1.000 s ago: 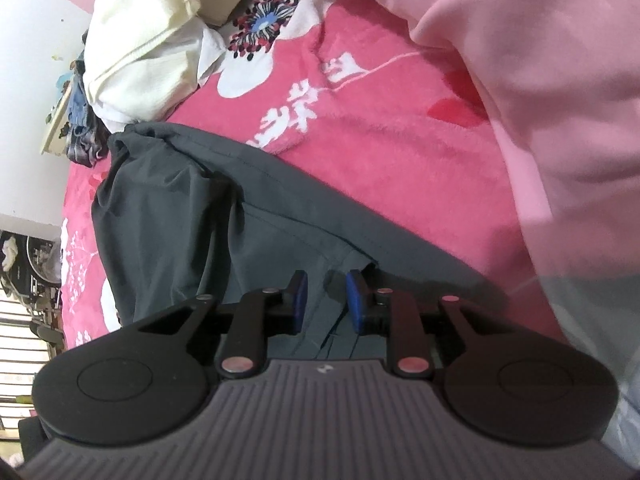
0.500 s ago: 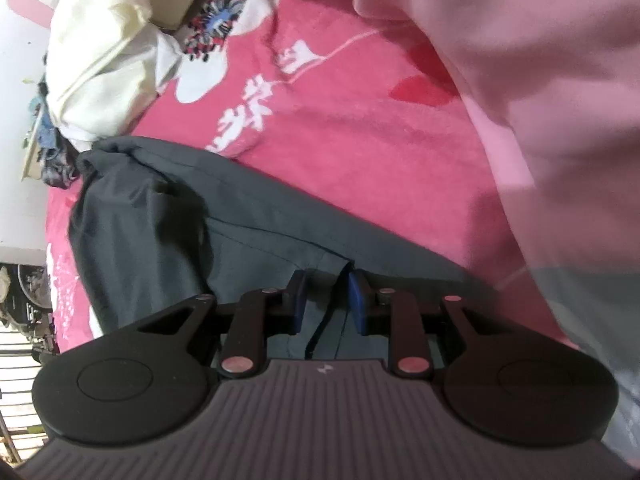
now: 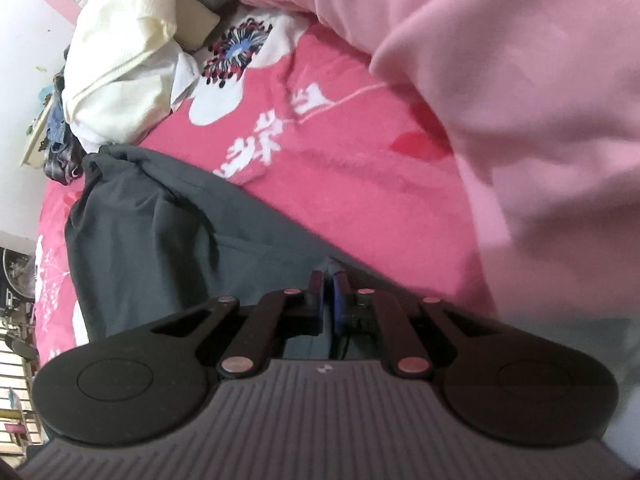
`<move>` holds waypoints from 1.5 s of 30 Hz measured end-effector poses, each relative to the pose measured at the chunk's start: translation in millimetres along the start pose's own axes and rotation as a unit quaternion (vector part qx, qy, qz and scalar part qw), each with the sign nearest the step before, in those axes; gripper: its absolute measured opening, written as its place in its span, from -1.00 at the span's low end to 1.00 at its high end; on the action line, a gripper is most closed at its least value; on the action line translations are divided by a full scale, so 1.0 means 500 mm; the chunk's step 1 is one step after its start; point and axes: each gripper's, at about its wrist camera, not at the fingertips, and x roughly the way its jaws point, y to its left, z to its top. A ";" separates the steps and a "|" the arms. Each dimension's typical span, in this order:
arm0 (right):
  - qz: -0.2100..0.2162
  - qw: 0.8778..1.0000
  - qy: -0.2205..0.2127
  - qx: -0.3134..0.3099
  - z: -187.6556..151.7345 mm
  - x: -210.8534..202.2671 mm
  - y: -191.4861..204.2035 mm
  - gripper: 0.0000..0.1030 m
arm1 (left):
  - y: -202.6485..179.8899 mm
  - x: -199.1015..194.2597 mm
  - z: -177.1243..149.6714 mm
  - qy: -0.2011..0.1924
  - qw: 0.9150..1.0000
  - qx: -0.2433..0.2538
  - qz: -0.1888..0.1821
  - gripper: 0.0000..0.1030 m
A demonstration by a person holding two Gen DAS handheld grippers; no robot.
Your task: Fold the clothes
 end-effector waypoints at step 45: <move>-0.144 0.977 -0.045 -0.149 -0.050 -0.058 -0.005 -0.97 | -0.064 -0.028 -0.038 -0.002 0.993 0.097 0.064 0.10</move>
